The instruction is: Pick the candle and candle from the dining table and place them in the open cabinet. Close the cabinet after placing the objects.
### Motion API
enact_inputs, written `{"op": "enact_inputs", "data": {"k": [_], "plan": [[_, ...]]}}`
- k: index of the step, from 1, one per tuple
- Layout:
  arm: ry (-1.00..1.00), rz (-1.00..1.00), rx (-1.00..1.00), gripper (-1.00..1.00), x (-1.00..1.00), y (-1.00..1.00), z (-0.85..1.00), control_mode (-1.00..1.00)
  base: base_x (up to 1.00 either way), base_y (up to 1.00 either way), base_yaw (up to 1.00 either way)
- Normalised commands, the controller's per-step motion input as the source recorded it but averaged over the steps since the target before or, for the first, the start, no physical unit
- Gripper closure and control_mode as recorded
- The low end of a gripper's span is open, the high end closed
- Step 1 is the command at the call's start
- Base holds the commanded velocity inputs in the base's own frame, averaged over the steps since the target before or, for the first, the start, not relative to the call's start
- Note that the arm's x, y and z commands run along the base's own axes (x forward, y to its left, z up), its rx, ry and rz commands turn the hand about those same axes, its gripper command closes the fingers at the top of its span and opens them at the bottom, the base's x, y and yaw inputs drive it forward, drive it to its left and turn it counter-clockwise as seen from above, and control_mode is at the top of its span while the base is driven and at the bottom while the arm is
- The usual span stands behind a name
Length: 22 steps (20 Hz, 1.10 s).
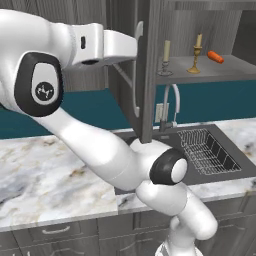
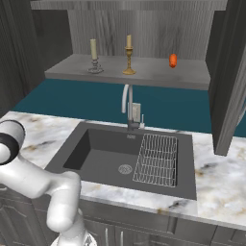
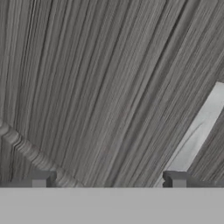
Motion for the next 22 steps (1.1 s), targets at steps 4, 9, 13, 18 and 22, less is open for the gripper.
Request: {"op": "enact_inputs", "data": {"k": [4, 9, 13, 18, 22], "plan": [[-0.01, 0.0, -0.06, -1.0, 0.04, -1.0, 0.0, -1.0, 0.0, 0.0, 0.0], [-0.01, 0.0, -0.06, -1.0, 0.0, -1.0, 0.0, -1.0, 0.0, 0.0, 0.0], [0.0, 0.0, -0.01, -1.0, 0.03, -1.0, -0.27, -1.0, 0.0, 0.0, 0.0], [0.0, -0.01, 0.0, -1.0, 0.11, -1.0, -0.7, -1.0, 0.0, 0.0, 0.0], [0.03, 0.0, 0.0, -1.0, 0.54, -1.0, -0.81, -1.0, 0.0, 0.0, 0.0]]}}
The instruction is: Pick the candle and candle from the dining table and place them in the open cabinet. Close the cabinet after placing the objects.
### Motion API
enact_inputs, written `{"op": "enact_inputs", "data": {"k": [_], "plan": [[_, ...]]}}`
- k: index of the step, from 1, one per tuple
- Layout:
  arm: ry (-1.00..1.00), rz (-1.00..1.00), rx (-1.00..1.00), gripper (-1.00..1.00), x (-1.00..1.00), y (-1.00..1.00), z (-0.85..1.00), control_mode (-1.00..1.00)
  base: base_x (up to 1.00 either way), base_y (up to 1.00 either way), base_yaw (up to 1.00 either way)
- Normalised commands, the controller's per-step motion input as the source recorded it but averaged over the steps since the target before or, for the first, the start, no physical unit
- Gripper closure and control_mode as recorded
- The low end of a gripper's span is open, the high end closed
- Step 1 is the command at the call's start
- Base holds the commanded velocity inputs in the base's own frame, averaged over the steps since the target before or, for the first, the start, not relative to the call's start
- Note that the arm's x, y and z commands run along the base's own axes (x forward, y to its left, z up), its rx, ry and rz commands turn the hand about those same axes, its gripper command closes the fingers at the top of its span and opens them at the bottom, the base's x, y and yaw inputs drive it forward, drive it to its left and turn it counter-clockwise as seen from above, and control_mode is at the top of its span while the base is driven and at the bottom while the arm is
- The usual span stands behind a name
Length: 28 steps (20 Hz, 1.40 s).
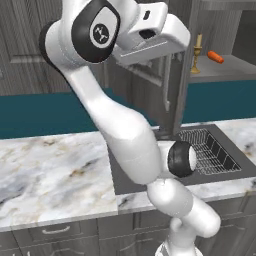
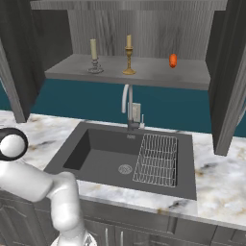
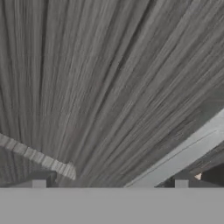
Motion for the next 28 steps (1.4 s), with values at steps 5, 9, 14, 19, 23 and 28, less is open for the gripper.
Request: {"op": "enact_inputs", "data": {"k": [5, 9, 14, 19, 23, 28], "plan": [[0.02, 0.01, -0.04, -1.0, 0.93, -1.0, -0.41, -1.0, 0.0, 0.0, 0.0], [-0.1, 0.06, -0.01, -1.0, 1.0, -1.0, -0.38, -1.0, 0.0, 0.0, 0.0], [-0.4, 0.14, -0.01, -1.0, 1.0, -0.94, -0.44, -1.0, 0.0, 0.0, 0.0], [-0.65, 0.28, 0.14, -1.0, 0.92, -0.45, -0.03, -1.0, 0.0, 0.0, 0.0], [-0.49, 0.36, 0.16, -1.0, 0.93, -0.31, 0.0, -1.0, 0.0, 0.0, 0.0], [-0.55, 0.41, 0.07, -1.0, 0.96, -0.14, -0.24, -1.0, 0.0, 0.0, 0.0]]}}
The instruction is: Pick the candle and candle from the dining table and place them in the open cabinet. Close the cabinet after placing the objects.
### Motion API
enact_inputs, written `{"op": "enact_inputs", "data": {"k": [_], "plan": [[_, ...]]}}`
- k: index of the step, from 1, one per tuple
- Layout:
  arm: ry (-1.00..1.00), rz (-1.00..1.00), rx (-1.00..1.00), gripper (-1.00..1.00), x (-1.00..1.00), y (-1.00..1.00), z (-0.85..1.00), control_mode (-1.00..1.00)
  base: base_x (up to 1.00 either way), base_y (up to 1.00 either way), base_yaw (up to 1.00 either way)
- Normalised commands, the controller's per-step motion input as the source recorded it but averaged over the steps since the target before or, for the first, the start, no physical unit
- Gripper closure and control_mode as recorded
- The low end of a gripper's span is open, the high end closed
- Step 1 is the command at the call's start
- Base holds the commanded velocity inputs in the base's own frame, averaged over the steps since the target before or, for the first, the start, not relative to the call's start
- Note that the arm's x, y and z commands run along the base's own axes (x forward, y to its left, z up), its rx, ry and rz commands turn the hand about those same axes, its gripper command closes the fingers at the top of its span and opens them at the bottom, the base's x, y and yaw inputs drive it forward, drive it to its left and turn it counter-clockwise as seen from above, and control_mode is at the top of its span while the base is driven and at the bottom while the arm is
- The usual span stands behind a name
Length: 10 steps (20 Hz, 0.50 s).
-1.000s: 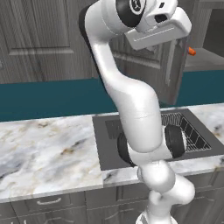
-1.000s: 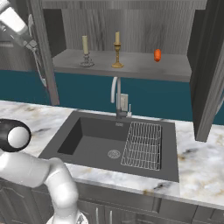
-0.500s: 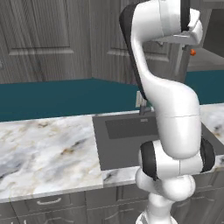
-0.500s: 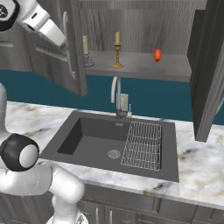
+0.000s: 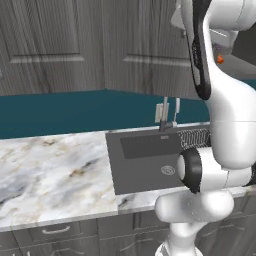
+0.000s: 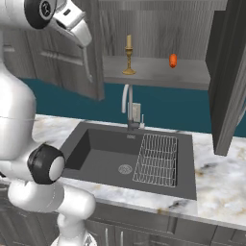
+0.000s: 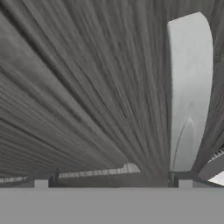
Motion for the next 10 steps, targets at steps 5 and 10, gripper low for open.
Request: {"op": "enact_inputs", "data": {"k": [5, 10], "plan": [[-0.6, 0.34, -0.02, -1.0, 1.0, -0.02, -0.84, -1.0, 0.0, 0.0, 0.0], [-0.3, 0.27, -0.21, -1.0, 1.0, 0.0, -1.0, -1.0, 0.0, 0.0, 0.0]]}}
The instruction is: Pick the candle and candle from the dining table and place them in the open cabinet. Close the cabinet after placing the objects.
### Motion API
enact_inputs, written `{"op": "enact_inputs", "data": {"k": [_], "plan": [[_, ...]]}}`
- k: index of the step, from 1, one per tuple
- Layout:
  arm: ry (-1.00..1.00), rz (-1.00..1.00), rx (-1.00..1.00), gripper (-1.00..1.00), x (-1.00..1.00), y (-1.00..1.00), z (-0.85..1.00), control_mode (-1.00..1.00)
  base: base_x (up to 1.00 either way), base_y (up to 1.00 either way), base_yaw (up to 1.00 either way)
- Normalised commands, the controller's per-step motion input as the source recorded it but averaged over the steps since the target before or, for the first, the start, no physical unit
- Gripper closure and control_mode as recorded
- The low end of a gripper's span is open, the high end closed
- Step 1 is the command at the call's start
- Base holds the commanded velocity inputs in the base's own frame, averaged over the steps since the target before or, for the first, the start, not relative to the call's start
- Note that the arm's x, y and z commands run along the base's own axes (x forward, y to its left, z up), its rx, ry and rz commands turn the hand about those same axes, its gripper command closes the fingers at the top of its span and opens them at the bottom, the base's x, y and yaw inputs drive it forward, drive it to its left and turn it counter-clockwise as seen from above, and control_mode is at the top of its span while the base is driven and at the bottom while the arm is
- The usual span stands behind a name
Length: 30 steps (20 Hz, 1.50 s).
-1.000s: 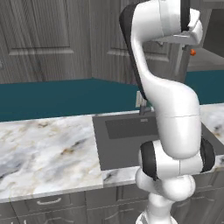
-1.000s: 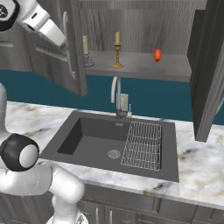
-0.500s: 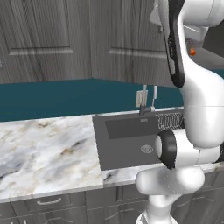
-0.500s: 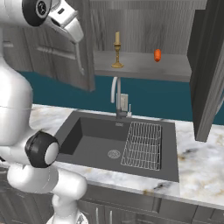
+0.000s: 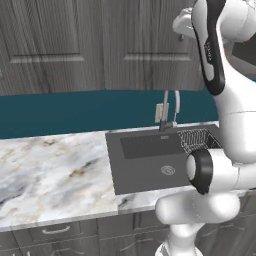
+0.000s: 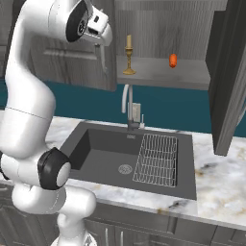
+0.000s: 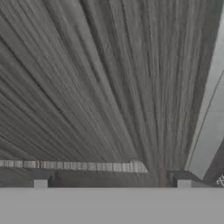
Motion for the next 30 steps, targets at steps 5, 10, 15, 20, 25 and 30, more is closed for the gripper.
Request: {"op": "enact_inputs", "data": {"k": [5, 10, 15, 20, 25, 30], "plan": [[-0.39, 0.21, -0.12, -1.0, 1.0, 0.0, -0.94, -1.0, 0.0, 0.0, 0.0], [-0.43, 0.13, 0.02, -1.0, 0.96, 0.0, -0.31, -1.0, 0.0, 0.0, 0.0], [-0.15, 0.13, 0.01, -1.0, 0.74, 0.0, 0.0, -1.0, 0.0, 0.0, 0.0], [0.0, 0.05, 0.0, -1.0, 0.05, -0.05, 0.0, -1.0, 0.0, 0.0, 0.0], [-0.01, 0.0, 0.0, -1.0, -0.61, -0.39, 0.02, -1.0, 0.0, 0.0, 0.0], [0.0, 0.0, 0.0, -1.0, -0.87, -0.5, 0.1, -1.0, 0.0, 0.0, 0.0]]}}
